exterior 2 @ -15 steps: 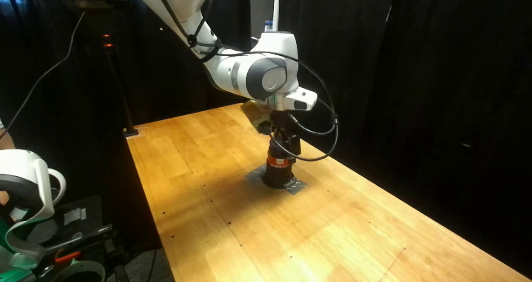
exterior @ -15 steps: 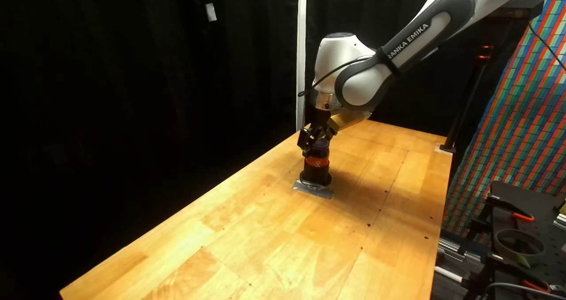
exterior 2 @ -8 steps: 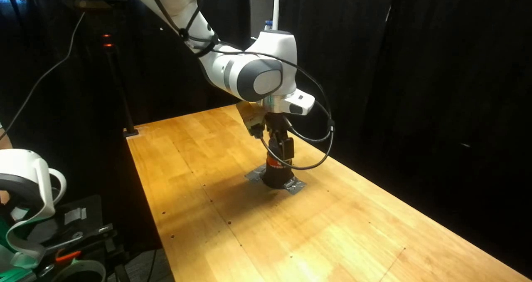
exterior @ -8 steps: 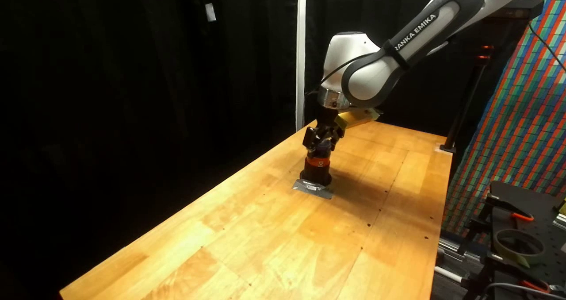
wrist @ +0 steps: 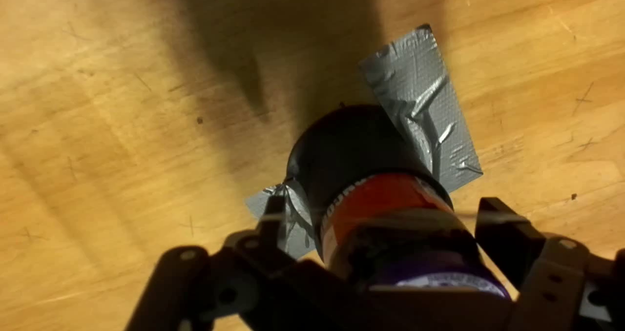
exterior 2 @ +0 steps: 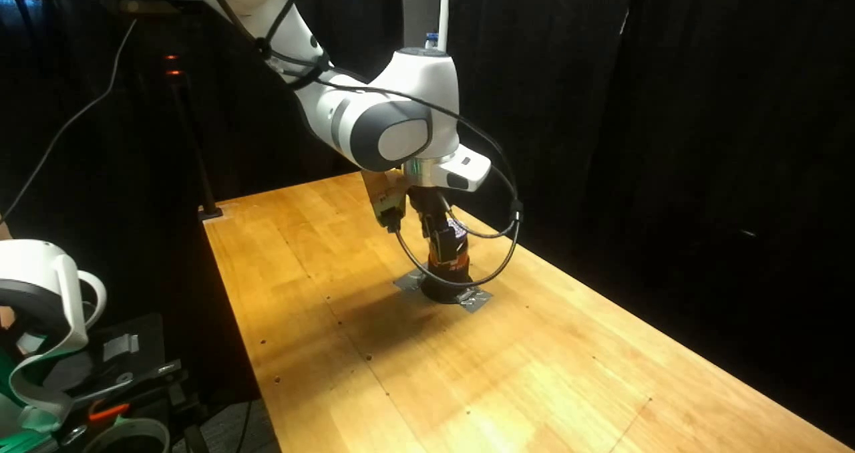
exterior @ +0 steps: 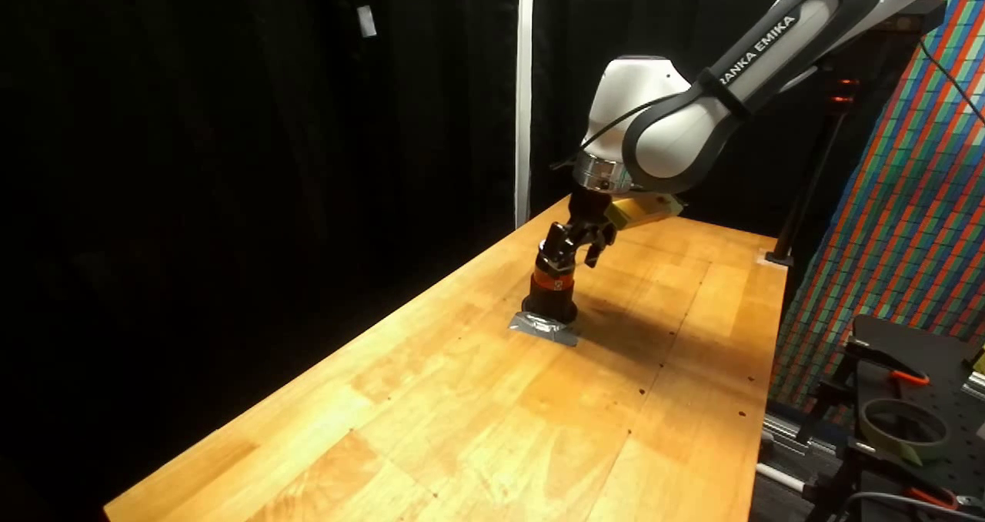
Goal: Put a rubber band around the cup
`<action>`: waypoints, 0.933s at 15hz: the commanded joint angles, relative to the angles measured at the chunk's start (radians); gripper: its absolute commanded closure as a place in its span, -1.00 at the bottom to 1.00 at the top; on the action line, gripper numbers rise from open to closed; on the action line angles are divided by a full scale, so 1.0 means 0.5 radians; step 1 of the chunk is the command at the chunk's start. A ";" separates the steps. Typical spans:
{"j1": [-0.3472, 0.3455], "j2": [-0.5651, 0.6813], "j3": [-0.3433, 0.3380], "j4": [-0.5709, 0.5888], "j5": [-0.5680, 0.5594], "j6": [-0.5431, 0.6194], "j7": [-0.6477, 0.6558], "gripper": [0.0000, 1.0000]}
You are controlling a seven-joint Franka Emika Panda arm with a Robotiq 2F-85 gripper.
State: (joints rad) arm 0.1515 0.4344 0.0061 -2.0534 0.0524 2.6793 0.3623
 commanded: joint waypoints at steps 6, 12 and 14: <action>-0.091 -0.287 0.060 -0.528 0.171 0.288 -0.142 -1.00; 0.033 -0.361 -0.007 -0.834 0.073 0.873 -0.106 -0.02; 0.106 -0.368 -0.062 -0.946 0.007 1.098 -0.083 0.29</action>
State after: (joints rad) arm 0.1528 0.3050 0.0175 -2.4028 0.0946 3.0992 0.3158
